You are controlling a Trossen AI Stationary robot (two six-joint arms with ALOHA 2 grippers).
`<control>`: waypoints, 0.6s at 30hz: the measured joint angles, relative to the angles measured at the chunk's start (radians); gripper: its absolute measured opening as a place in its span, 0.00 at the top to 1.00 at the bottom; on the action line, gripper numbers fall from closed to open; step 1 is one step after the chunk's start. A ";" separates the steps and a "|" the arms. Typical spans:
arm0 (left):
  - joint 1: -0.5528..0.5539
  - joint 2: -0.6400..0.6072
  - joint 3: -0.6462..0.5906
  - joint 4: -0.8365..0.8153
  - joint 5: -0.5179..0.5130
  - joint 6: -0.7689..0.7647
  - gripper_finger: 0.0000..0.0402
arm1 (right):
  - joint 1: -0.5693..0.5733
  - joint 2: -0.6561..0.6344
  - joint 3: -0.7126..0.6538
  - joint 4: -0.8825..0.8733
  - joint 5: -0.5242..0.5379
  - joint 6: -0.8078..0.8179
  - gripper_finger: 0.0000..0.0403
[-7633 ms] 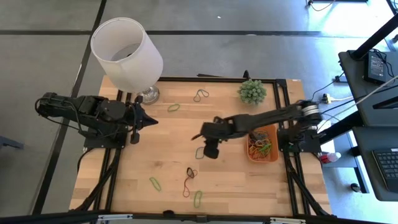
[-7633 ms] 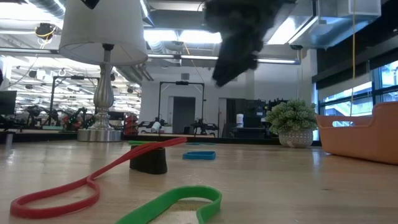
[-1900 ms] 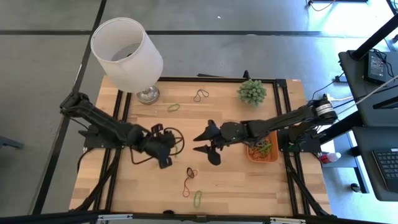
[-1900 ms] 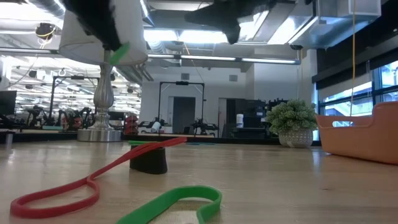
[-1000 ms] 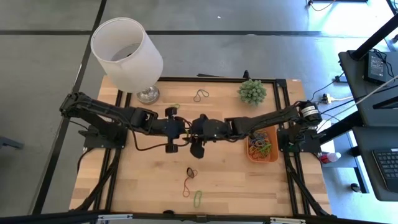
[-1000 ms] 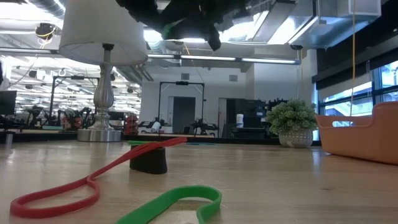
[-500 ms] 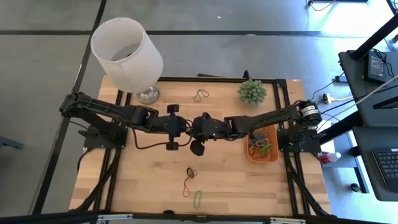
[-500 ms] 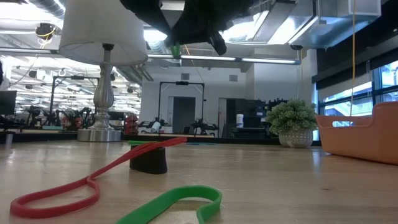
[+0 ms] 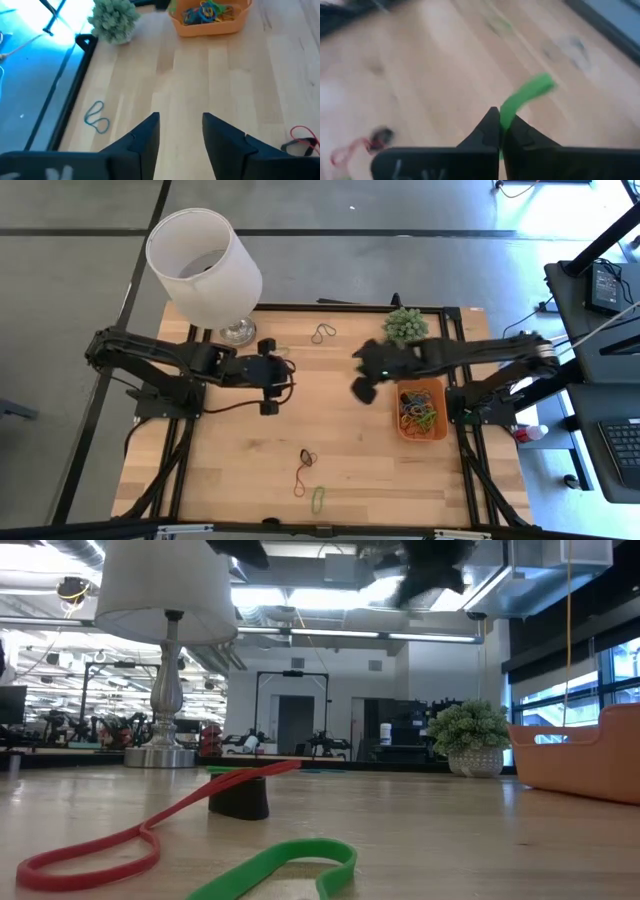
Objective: Pick and place rubber bands into bin
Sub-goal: Put the green rubber band into the orange bin
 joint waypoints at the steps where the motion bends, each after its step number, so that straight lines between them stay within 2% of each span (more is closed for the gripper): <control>1: 0.000 -0.012 0.000 -0.003 -0.002 0.009 0.64 | 0.000 -0.024 0.000 -0.089 0.000 0.049 1.00; 5: 0.000 -0.054 0.000 -0.003 -0.005 0.015 0.66 | 0.000 -0.098 -0.024 -0.414 0.000 0.306 1.00; 8: 0.000 -0.069 0.000 -0.003 -0.005 0.013 0.66 | 0.001 -0.139 -0.103 -0.549 -0.018 0.486 1.00; 15: 0.000 -0.072 0.000 -0.002 -0.005 0.008 0.67 | 0.001 -0.212 -0.416 -0.468 -0.179 0.631 1.00; 18: -0.001 -0.069 0.000 -0.003 -0.004 -0.022 0.67 | 0.001 -0.231 -0.527 -0.404 -0.202 0.673 1.00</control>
